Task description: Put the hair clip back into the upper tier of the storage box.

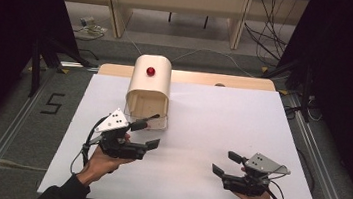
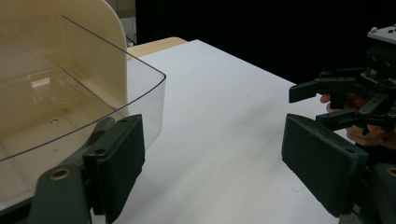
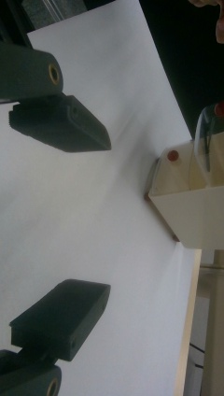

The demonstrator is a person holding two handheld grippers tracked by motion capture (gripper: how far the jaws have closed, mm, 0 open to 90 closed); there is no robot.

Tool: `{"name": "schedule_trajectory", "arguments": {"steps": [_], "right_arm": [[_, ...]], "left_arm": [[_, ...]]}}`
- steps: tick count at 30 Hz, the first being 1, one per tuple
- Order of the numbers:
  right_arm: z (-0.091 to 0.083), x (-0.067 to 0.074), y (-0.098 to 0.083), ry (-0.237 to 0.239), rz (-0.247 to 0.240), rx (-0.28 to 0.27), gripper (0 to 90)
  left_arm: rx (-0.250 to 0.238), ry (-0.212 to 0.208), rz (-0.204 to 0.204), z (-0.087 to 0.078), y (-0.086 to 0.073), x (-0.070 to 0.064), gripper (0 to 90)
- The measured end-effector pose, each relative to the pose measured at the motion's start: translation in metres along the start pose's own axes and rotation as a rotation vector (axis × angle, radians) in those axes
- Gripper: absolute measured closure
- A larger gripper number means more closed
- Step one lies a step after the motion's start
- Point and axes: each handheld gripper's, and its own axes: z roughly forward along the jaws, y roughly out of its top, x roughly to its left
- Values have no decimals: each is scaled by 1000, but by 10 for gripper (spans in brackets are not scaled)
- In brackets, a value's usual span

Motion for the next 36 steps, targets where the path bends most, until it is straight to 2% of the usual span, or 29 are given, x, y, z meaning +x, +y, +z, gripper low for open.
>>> {"name": "schedule_trajectory", "arguments": {"steps": [11, 23, 34, 36], "right_arm": [[-2, -1, -1, 1, 5, -6, 265], [-1, 0, 0, 7, 7, -5, 265], [-2, 1, -1, 5, 3, -5, 265], [-2, 0, -1, 5, 1, -5, 265]], "left_arm": [[-8, -7, 4, 2, -8, 0, 205], [0, -6, 46, 2, -22, -4, 201], [-6, -6, 24, 1, -30, -1, 196], [-9, -3, 31, 0, -31, 0, 194]]}}
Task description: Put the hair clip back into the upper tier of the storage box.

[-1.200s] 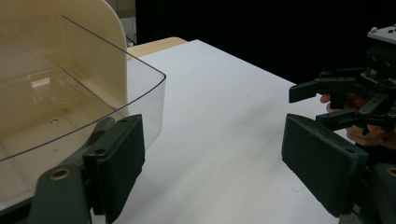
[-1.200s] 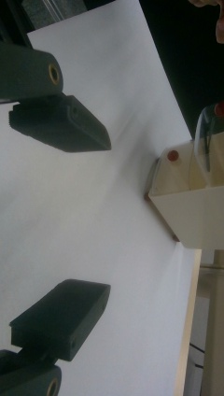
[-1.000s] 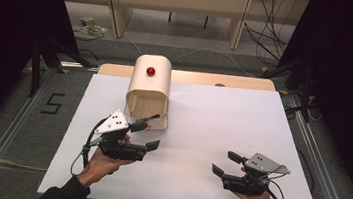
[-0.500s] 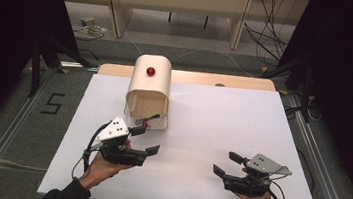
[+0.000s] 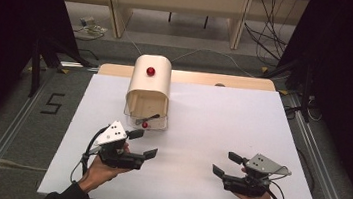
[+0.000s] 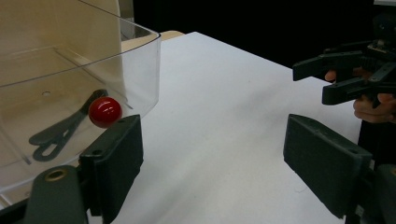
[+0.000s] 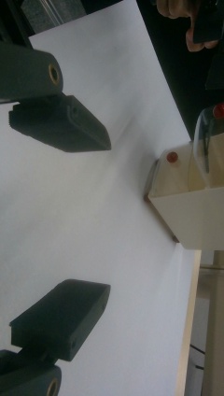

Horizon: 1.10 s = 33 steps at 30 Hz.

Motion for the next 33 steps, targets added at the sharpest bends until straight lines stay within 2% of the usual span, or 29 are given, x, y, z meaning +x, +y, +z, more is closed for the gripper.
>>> {"name": "schedule_trajectory", "arguments": {"steps": [6, 15, 19, 22, 29, 33], "right_arm": [[-1, 1, 0, 0, 9, -1, 265], [-1, 1, 0, 1, 4, -4, 265], [-1, 1, 0, 0, 4, -5, 265], [-1, 2, 0, -1, 3, -4, 265], [-1, 1, 0, -3, 5, -6, 265], [-1, 1, 0, -3, 5, -5, 265]], "left_arm": [[-6, -1, 4, -4, -5, 2, 191], [15, -2, 0, -5, -14, 2, 184], [13, -3, 2, -5, -16, 0, 179], [31, -6, 9, -4, -17, -1, 171], [33, -7, -11, -5, -19, -2, 164], [35, -4, -4, -3, -20, -4, 164]]}}
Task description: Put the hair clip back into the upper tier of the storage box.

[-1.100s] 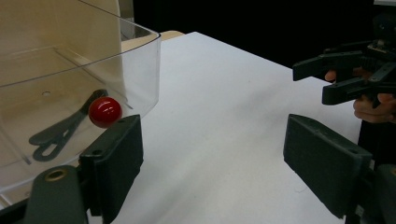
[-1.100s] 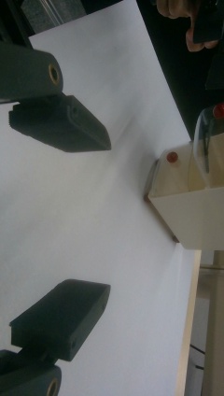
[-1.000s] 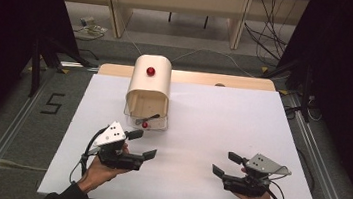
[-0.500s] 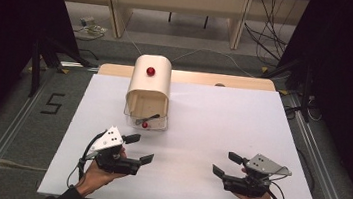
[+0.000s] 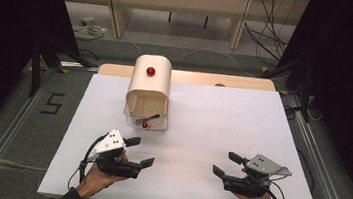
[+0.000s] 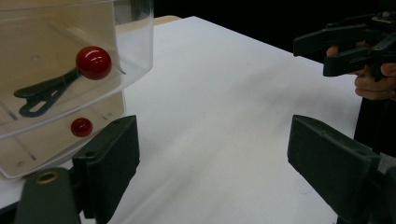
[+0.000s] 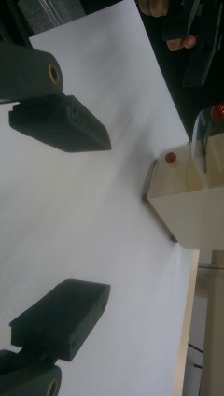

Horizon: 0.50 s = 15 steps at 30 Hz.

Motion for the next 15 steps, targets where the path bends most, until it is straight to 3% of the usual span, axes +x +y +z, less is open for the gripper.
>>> {"name": "schedule_trajectory", "arguments": {"steps": [15], "right_arm": [[0, 0, 0, -1, -4, 1, 265]], "left_arm": [[-9, 13, 3, -1, 0, 2, 164]]}}
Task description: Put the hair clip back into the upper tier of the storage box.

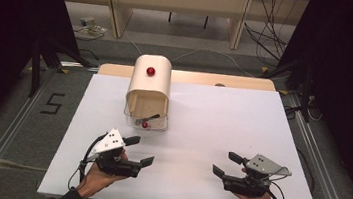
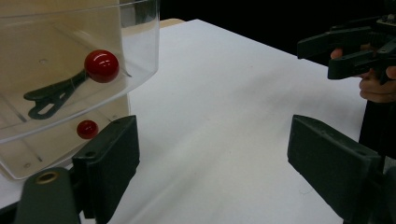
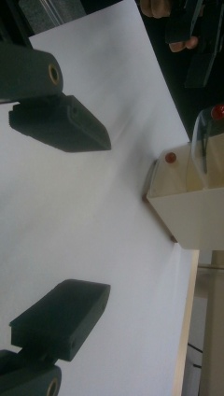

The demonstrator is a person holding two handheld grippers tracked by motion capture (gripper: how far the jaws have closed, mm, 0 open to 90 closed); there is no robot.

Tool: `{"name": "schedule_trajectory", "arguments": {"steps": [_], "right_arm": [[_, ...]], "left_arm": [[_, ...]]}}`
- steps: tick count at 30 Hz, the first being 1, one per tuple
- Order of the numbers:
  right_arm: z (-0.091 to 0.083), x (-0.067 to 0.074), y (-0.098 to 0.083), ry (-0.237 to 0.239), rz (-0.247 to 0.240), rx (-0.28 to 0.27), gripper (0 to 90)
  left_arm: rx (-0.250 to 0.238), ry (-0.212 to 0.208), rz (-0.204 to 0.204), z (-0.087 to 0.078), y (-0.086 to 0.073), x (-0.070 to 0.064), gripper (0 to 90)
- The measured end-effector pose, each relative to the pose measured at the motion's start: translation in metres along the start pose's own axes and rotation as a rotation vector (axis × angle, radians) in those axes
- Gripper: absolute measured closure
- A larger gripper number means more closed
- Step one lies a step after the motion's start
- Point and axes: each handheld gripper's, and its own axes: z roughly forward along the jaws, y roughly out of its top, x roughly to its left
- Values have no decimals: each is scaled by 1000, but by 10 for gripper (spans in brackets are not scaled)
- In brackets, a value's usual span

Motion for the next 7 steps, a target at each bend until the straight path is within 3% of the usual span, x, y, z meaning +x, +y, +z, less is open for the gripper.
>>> {"name": "schedule_trajectory", "arguments": {"steps": [7], "right_arm": [[0, 0, 0, 0, 0, -2, 264]], "left_arm": [[-1, 2, -1, 0, 0, 0, 164]]}}
